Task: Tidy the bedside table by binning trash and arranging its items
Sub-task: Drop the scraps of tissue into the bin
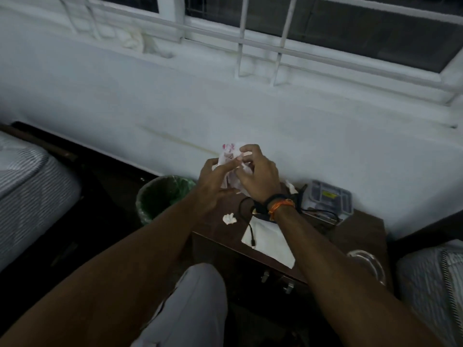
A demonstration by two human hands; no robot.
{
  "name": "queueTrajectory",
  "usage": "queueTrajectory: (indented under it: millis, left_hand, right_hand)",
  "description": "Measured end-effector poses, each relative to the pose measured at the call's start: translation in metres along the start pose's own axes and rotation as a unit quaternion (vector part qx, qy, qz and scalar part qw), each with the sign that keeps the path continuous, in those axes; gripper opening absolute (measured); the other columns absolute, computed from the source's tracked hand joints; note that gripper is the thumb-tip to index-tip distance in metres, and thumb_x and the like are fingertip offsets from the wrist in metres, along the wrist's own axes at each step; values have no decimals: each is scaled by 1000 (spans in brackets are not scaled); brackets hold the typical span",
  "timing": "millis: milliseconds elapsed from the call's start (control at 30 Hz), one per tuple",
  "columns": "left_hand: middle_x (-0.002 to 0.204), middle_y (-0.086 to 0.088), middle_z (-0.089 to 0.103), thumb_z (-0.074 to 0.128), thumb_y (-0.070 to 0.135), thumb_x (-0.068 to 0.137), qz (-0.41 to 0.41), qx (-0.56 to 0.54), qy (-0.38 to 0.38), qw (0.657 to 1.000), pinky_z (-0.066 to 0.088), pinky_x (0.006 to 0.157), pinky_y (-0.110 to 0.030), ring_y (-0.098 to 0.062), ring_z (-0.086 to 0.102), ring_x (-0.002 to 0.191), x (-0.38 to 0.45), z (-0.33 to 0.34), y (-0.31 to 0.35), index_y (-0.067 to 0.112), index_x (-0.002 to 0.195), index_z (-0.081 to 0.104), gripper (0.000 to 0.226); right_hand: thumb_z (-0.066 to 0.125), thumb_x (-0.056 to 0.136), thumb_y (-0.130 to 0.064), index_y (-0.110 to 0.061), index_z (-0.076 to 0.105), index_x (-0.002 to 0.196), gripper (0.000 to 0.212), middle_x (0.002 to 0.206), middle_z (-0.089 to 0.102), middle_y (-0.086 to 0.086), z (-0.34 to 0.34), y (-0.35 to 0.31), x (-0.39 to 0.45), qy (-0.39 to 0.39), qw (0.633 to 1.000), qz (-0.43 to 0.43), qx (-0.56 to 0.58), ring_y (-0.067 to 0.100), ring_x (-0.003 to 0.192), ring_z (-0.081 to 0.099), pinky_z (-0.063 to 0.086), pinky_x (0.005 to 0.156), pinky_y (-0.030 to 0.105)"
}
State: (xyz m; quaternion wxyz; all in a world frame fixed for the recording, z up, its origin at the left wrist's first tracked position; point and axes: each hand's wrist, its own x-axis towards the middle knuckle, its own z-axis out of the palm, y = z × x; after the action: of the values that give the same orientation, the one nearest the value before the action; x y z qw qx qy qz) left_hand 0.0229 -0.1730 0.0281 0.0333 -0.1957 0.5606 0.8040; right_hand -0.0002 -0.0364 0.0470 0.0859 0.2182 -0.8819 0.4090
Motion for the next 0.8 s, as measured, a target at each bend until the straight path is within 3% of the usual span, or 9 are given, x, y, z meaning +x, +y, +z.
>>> queueTrajectory:
  millis: [100,200,333,400,500,567,700,800]
  left_hand:
    - [117,-11,68,92,52,51,-15,22,40,999,60,73,-51,-30,72,97,6,-41,1,18,121,59,84]
    - [114,-19,67,89,35,53,-24,9,102,995,61,71,-51,-32,72,94,6,-78,0,6,115,62,74]
    - [100,-10,69,81,19,70,-60,-1,173,983,61,76,-42,-24,68,86,10,-126,-14,10,103,64,38]
    - [100,-10,70,84,19,65,-52,10,202,978,62,66,-38,-25,69,85,15,-147,-24,10,107,64,47]
    - [113,-13,66,80,23,69,-57,7,218,974,62,68,-43,-30,68,96,30,-183,-40,15,119,59,55]
    - [117,-13,63,76,28,72,-78,17,215,973,61,68,-43,-32,66,99,39,-200,-47,18,119,58,52]
    - [108,-17,65,70,20,83,-125,76,225,963,50,56,-29,-30,63,88,58,-223,-59,8,114,64,34]
    - [111,-17,67,71,20,82,-136,103,243,955,55,62,-34,-30,66,90,74,-234,-65,5,121,63,42]
  right_hand:
    - [68,78,-23,-20,50,124,49,112,71,-3,33,-15,5,-51,998,9,41,15,96,66,52,82,29]
    - [68,79,-27,-21,61,115,38,107,68,-11,68,-26,10,-106,994,14,37,14,96,67,55,84,34]
    - [68,83,-26,-19,70,112,30,112,70,4,128,-35,8,-167,986,10,-1,22,100,65,54,86,35]
    - [67,83,-26,-17,71,111,29,110,68,8,154,-34,6,-177,984,2,-18,24,98,63,52,82,36]
    - [65,83,-20,-11,72,100,20,99,63,11,195,-24,14,-204,977,-19,-56,25,90,57,42,69,30]
    - [65,80,-16,-8,72,94,18,94,65,12,219,-14,20,-224,971,-29,-83,27,87,59,46,67,33]
    - [61,80,-13,-11,71,92,15,92,69,9,259,6,31,-268,956,-33,-113,28,86,63,53,68,35]
    - [61,81,-14,-11,72,94,17,94,71,11,279,12,40,-279,952,-35,-122,30,89,64,55,73,41]
